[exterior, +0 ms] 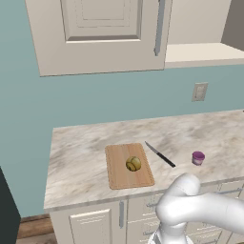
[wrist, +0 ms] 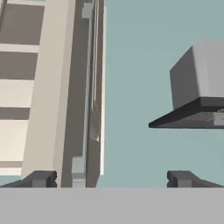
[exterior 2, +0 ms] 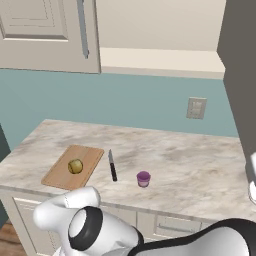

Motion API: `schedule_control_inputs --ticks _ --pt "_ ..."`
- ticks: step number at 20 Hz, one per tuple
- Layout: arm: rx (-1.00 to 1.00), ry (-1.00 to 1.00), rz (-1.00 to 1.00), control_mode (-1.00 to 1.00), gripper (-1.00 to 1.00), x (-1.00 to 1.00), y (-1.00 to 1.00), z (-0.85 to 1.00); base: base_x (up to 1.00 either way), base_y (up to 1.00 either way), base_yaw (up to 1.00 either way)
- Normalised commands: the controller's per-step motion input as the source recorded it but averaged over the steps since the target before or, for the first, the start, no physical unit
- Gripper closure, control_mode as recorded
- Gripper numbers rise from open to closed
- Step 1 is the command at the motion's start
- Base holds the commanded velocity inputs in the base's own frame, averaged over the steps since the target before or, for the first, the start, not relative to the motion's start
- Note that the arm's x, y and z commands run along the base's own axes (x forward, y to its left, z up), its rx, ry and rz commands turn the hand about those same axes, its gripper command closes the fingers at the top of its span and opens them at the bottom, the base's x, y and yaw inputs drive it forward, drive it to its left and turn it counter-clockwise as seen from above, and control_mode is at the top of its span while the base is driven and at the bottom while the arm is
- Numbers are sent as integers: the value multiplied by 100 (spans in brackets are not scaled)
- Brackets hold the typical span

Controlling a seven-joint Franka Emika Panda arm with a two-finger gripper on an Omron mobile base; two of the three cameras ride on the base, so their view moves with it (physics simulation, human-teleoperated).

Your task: Pick the bread, place it on the cutting board, pick the jam, place it on the counter, and close the cabinet.

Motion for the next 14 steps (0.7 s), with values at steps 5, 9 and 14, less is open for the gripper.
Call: schedule_control_inputs --ticks 5,9,14 --pt "0 0 7 -100 -100 27 -4 -9 0 0 0" --pt "0 0 8 -100 -100 26 0 -8 0 0 0" --pt "0 0 9 -100 -100 13 0 -4 0 0 0"
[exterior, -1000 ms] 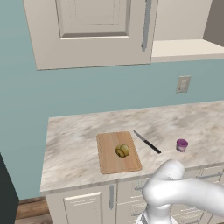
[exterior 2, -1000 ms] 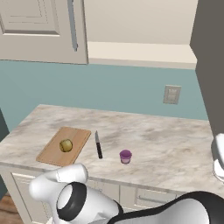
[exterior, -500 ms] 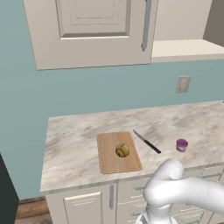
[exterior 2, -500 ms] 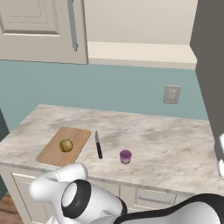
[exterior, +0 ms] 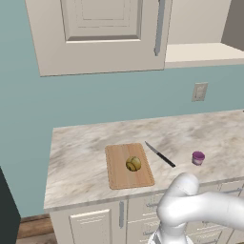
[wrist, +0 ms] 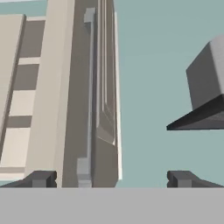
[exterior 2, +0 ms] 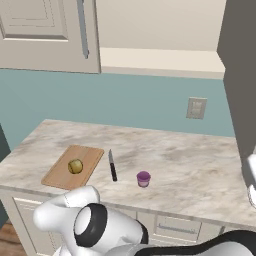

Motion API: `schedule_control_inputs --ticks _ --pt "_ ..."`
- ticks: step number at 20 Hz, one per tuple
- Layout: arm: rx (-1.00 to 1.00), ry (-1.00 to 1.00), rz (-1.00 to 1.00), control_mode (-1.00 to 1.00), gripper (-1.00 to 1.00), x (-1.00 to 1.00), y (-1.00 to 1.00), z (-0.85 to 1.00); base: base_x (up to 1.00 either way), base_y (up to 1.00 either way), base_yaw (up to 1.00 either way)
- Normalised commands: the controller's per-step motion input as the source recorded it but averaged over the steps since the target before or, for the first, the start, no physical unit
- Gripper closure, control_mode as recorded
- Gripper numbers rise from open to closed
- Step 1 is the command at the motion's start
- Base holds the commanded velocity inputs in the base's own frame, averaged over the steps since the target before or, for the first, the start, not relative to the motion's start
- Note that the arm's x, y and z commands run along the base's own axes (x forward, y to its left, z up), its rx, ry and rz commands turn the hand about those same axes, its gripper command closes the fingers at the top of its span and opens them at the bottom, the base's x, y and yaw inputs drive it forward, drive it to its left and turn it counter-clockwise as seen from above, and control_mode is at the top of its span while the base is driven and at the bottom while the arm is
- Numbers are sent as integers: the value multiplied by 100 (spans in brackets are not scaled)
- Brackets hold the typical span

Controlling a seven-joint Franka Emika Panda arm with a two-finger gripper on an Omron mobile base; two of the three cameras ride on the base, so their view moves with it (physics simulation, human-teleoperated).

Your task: Pick the bread, place it on the cutting board, pick the jam, place it on the counter, and close the cabinet.

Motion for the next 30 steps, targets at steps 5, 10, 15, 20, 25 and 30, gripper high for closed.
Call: schedule_control_inputs --ticks 5,10,15,20,25,30 --pt "0 0 9 -100 -100 12 0 -6 0 0 0" --pt "-3 0 9 -100 -100 17 0 -11 0 0 0" --pt "-5 0 8 -100 -100 25 1 -16 0 0 0" --pt "-6 0 8 -100 -100 29 4 -16 0 0 0" --pt "-7 0 7 -100 -100 34 12 -19 0 0 0" --pt "-7 0 7 -100 -100 39 17 -21 0 0 0"
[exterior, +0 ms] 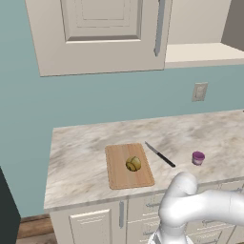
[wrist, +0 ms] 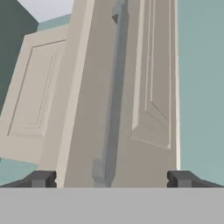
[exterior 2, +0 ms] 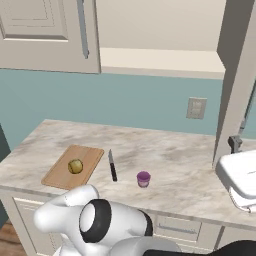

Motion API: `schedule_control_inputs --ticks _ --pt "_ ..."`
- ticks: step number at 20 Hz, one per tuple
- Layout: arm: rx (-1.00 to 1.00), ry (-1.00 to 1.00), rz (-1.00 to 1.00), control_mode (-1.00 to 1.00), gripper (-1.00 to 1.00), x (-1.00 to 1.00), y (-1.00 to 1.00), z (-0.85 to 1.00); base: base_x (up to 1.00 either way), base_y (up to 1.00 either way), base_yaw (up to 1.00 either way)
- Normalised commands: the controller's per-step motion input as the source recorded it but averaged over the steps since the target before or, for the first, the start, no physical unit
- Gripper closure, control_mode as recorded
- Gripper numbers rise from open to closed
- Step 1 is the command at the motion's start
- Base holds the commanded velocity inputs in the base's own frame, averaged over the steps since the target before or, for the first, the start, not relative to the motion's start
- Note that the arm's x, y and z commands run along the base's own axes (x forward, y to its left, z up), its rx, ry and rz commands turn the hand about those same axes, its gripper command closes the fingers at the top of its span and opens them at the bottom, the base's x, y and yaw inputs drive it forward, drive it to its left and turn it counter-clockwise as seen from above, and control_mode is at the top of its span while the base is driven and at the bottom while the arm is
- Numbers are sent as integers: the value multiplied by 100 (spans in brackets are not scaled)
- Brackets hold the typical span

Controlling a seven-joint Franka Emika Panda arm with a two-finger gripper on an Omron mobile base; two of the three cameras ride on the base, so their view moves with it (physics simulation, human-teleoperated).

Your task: Pick the bread, place it on the cutting board, pick the jam, place it on the counter, and close the cabinet.

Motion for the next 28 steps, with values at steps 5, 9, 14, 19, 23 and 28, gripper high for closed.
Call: schedule_control_inputs --ticks 5,9,14,19,23,28 --pt "-4 0 7 -100 -100 37 11 -16 0 0 0" --pt "-4 0 5 -100 -100 40 13 -14 0 0 0" --pt "-3 0 3 -100 -100 47 13 -15 0 0 0" --pt "-3 0 2 -100 -100 50 15 -19 0 0 0" --pt "-1 0 2 -100 -100 45 12 -19 0 0 0" --pt "-1 0 2 -100 -100 45 12 -18 0 0 0"
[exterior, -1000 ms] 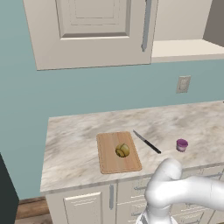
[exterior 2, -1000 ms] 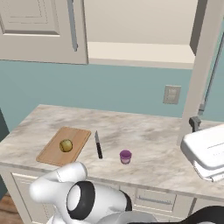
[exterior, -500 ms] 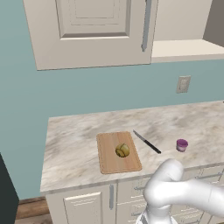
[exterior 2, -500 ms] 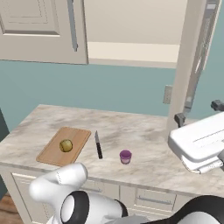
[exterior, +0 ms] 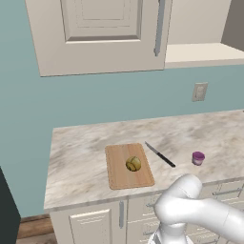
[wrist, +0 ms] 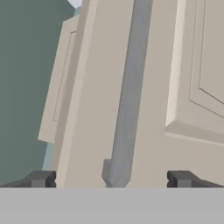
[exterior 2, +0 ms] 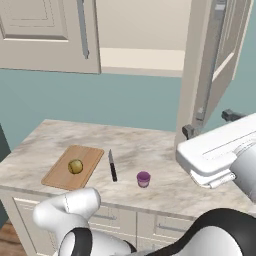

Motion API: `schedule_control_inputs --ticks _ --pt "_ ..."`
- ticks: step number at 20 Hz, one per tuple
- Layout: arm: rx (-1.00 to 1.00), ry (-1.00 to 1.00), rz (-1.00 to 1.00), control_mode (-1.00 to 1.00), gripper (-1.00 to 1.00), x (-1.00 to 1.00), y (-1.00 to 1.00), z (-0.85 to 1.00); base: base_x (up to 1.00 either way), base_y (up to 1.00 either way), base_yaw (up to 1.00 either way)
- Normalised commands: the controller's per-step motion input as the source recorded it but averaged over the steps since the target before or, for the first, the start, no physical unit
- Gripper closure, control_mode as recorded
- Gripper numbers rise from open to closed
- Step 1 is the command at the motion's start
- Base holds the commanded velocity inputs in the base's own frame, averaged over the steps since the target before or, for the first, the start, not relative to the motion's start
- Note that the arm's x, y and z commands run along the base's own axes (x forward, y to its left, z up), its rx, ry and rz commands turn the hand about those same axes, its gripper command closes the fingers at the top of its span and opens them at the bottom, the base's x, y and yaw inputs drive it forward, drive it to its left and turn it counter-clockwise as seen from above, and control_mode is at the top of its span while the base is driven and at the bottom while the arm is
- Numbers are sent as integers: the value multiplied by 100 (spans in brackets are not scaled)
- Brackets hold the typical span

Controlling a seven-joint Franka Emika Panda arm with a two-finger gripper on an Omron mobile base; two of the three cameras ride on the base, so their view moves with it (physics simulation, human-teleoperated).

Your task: Pick the bread, place it on the cutting board, pick the jam, place it on the counter, and close the cabinet.

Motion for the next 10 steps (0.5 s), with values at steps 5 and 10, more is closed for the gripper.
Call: schedule_control_inputs --ticks 5,10 --pt "0 -2 2 -100 -100 45 12 -11 0 0 0" --pt "0 -5 2 -100 -100 48 13 -8 0 0 0"
